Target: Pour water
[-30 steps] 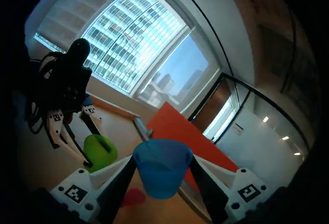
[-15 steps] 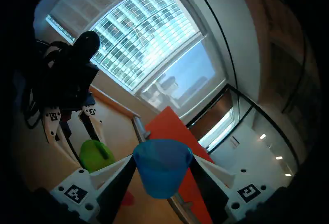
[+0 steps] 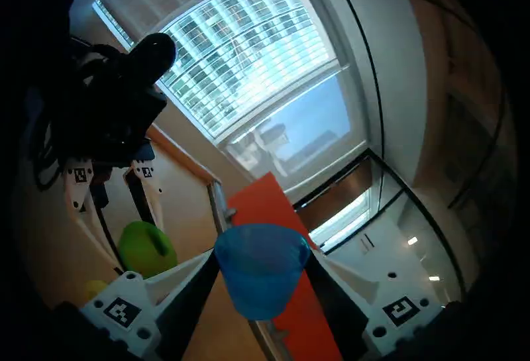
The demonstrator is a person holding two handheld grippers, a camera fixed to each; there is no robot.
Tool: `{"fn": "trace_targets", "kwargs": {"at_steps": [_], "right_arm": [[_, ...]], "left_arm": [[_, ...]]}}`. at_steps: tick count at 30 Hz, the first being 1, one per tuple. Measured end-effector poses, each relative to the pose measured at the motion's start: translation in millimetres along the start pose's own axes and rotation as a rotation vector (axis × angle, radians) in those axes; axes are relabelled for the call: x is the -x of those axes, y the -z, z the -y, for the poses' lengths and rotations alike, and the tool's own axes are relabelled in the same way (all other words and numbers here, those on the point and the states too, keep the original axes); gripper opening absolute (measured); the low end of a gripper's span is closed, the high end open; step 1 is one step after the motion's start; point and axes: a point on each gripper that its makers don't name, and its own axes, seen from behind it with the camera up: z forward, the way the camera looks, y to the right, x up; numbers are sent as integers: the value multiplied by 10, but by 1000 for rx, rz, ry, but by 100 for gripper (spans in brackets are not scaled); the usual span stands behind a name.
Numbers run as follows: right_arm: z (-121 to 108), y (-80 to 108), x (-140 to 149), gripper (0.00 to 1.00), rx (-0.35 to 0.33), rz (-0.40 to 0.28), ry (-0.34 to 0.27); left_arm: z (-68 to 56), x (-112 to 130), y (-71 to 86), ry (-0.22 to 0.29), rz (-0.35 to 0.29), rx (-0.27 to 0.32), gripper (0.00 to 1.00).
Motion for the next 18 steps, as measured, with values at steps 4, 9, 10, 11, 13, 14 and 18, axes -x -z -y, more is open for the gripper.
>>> {"fn": "trace_targets", "kwargs": {"at_steps": [4, 9, 10, 11, 13, 14, 18], "right_arm": [[-6, -28, 8, 91, 3, 5, 46], [12, -62, 17, 91, 0, 13, 95], [13, -67, 21, 91, 0, 15, 102], [15, -74, 25, 91, -1, 17, 111], [12, -81, 29, 91, 1, 19, 128], [8, -83, 30, 91, 3, 20, 138], [-2, -83, 27, 91, 9, 24, 174]], "left_arm": [[-34, -11, -15, -2, 0, 6, 86], [-70, -26, -29, -6, -1, 12, 86], [-70, -28, -29, -7, -1, 13, 86], [-70, -29, -30, -7, -1, 13, 86], [-67, -31, -30, -7, -1, 13, 86], [-64, -32, -30, -7, 0, 12, 86], [-54, -31, -29, -6, 0, 12, 86]]}}
